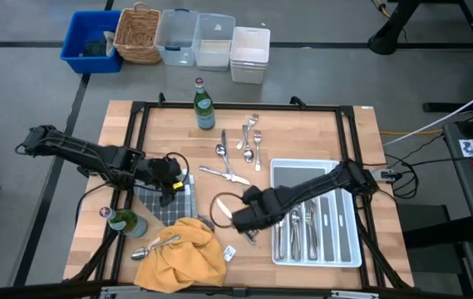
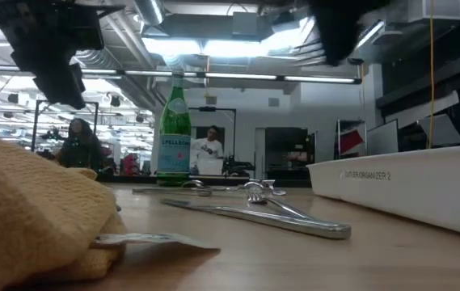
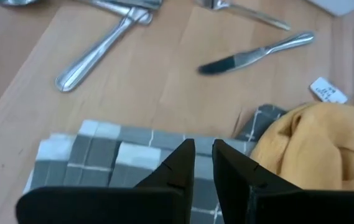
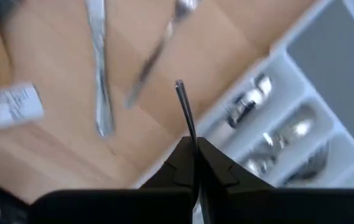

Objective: Sort silverware
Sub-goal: Stack the silver fork into the white utensil tray with the other silver forks

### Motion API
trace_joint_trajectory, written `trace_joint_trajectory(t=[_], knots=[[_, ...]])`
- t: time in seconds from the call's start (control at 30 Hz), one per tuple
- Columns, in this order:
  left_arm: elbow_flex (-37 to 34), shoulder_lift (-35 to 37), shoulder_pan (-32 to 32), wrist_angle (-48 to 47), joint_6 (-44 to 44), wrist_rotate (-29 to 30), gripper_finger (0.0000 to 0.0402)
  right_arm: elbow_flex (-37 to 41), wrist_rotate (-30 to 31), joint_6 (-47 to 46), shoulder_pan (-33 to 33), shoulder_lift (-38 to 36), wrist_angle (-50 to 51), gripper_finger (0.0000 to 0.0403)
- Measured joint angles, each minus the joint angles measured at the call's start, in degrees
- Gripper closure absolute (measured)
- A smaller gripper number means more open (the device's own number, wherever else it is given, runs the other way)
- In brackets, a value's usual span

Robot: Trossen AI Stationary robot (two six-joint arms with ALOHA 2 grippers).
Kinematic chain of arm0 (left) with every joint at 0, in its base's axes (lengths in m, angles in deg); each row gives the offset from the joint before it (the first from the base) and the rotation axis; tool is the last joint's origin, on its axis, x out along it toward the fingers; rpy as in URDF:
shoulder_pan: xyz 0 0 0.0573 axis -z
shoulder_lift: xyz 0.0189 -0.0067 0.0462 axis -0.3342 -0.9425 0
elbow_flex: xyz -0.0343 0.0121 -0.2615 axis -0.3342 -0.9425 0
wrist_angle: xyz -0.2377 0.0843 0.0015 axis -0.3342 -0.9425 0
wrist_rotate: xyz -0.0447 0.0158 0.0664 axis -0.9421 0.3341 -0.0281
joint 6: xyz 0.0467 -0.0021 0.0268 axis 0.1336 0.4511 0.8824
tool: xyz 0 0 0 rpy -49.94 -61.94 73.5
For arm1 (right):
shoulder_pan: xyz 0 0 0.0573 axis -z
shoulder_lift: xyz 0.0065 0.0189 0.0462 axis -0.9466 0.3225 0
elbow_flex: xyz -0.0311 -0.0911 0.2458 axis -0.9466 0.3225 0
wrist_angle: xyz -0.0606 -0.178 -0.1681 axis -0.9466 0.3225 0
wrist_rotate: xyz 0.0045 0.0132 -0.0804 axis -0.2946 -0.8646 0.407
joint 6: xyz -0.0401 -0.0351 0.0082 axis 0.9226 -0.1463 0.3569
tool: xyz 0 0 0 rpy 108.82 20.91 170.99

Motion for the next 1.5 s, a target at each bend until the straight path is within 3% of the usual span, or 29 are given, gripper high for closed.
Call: trace_joint_trajectory(t=[0.2,0.47,0.7,0.93,1.27,1.5], knots=[[0.0,-0.5,0.0,1.3,0.0,0.2,0.0357,9.8,-1.5,-3.1,-2.4,-3.2,1.0,0.0398],[0.0,-1.0,0.0,6.7,-0.8,2.5,0.0357,28.3,-3.6,-5.2,-4.2,-15.0,0.6,0.0398],[0.0,-1.2,-0.1,9.5,-4.6,5.3,0.0357,46.7,-2.9,-10.4,-5.8,-26.5,-11.9,0.0398],[0.0,-1.2,-0.1,9.6,-7.5,7.6,0.0357,60.9,-2.1,-15.1,-7.7,-30.5,-21.1,0.0398],[0.0,-1.6,-0.1,11.9,-9.6,9.2,0.0357,65.9,-1.9,-18.3,-8.2,-30.6,-24.2,0.0395],[0.0,-5.3,-0.7,21.5,-6.5,10.1,0.0357,65.9,-2.2,-18.1,-8.2,-30.6,-26.0,0.0344]])
